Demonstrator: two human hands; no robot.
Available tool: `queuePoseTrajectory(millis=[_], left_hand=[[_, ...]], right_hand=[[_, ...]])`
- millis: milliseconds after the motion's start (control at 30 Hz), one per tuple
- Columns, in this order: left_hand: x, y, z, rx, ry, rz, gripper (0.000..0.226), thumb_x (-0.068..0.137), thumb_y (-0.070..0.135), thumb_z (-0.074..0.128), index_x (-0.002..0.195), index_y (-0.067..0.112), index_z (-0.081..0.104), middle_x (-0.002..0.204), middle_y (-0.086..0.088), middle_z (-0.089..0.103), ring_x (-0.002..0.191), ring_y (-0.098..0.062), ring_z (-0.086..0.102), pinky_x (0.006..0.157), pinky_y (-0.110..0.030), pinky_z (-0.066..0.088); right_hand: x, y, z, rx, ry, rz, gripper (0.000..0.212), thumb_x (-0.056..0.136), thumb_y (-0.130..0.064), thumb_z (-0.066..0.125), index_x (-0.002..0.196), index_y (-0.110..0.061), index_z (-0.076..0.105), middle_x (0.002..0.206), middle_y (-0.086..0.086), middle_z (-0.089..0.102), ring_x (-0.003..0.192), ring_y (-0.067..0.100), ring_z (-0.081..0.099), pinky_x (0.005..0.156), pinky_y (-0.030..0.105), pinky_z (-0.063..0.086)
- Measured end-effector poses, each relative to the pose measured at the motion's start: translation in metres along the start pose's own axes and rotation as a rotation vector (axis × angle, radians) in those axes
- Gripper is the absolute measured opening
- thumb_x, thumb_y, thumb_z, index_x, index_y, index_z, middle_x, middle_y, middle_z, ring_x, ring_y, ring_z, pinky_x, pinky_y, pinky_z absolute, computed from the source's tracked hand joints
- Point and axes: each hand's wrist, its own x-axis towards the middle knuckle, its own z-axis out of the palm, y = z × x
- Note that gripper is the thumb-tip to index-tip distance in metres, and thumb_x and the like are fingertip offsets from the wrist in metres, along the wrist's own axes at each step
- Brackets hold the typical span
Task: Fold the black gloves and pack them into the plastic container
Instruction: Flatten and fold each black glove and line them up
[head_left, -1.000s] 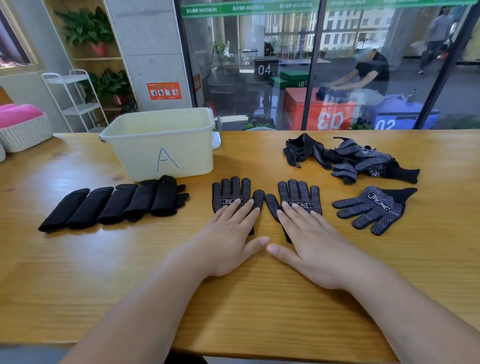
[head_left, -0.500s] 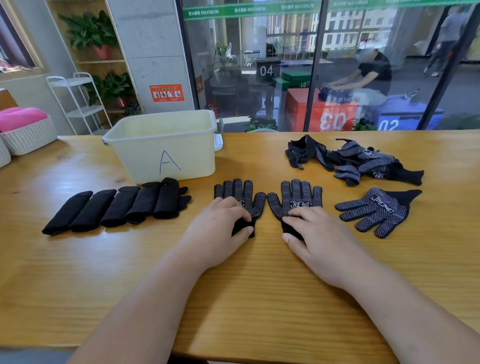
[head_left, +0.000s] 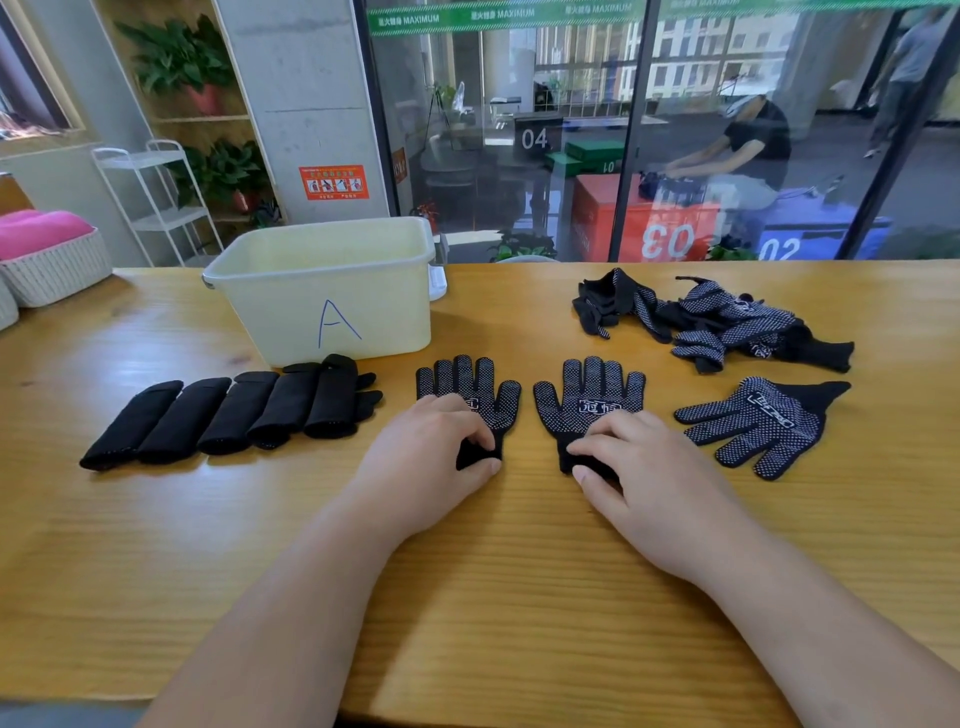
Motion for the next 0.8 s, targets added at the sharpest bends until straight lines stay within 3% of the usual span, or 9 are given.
queuePoseTrajectory(millis=[167,267,367,433,500,633,700,800], left_hand=[[0.0,0.0,-0.001,-0.076,0.129,-0.07,0.005,0.094,0.04,0.075,0.097,0.037,0.073,0.092,0.02,0.06,0.088,-0.001,0.058,0.076,-0.024,0.046],[0.003,0.017,-0.003,-0.49,0.292,-0.225,0.002,0.097,0.035,0.075,0.097,0.035,0.074,0.089,0.014,0.072,0.085,-0.006,0.067,0.075,-0.027,0.057],[0.004,0.042,-0.007,-0.938,0.307,-0.271,0.005,0.098,0.021,0.077,0.098,0.017,0.077,0.09,-0.001,0.078,0.085,-0.017,0.073,0.08,-0.042,0.062],[0.005,0.056,-0.004,-1.054,0.246,-0.215,0.004,0.097,0.013,0.077,0.099,0.009,0.076,0.091,-0.006,0.078,0.085,-0.017,0.073,0.078,-0.034,0.06],[0.005,0.066,0.001,-1.129,0.196,-0.166,0.003,0.096,0.008,0.078,0.099,0.008,0.076,0.091,-0.004,0.078,0.086,-0.013,0.072,0.079,-0.027,0.057],[0.006,0.071,0.01,-0.985,0.211,-0.049,0.007,0.1,0.011,0.075,0.101,0.017,0.079,0.096,0.002,0.079,0.087,-0.01,0.07,0.079,-0.025,0.053],[0.006,0.067,0.013,-0.815,0.262,-0.044,0.011,0.101,0.017,0.072,0.107,0.025,0.077,0.102,0.009,0.076,0.096,-0.008,0.07,0.08,-0.019,0.05],[0.008,0.053,0.021,-0.525,0.173,0.01,0.024,0.104,0.028,0.067,0.127,0.034,0.067,0.125,0.022,0.064,0.122,-0.006,0.061,0.093,-0.016,0.047]], right_hand=[[0.0,0.0,0.0,0.112,0.079,-0.015,0.032,0.104,-0.048,0.051,0.128,-0.04,0.07,0.12,-0.028,0.055,0.118,0.002,0.047,0.1,0.035,0.048],[0.0,-0.001,-0.001,0.303,0.142,-0.013,0.03,0.1,-0.045,0.061,0.129,-0.04,0.069,0.119,-0.029,0.06,0.114,-0.001,0.053,0.098,0.032,0.05],[-0.001,-0.005,-0.002,0.5,0.084,-0.065,0.064,0.091,-0.063,0.068,0.151,-0.044,0.051,0.137,-0.03,0.055,0.125,-0.003,0.053,0.102,0.028,0.049],[-0.001,-0.01,-0.002,0.532,0.006,-0.074,0.09,0.084,-0.072,0.073,0.161,-0.05,0.032,0.152,-0.032,0.043,0.138,-0.006,0.044,0.109,0.023,0.043],[-0.001,-0.015,-0.002,0.526,0.035,-0.056,0.092,0.085,-0.063,0.079,0.161,-0.05,0.03,0.156,-0.033,0.04,0.141,-0.012,0.039,0.113,0.018,0.037],[0.003,-0.01,-0.004,0.592,0.38,0.015,0.039,0.102,-0.021,0.069,0.139,-0.036,0.067,0.122,-0.027,0.071,0.113,-0.01,0.063,0.097,0.018,0.05],[0.004,-0.003,-0.011,0.697,0.449,0.115,0.03,0.105,-0.019,0.064,0.129,-0.035,0.071,0.11,-0.027,0.075,0.105,-0.008,0.067,0.089,0.013,0.051],[0.006,0.016,-0.022,0.941,0.556,0.269,0.02,0.103,-0.017,0.069,0.121,-0.024,0.072,0.107,-0.017,0.079,0.104,0.0,0.072,0.093,0.023,0.056]])
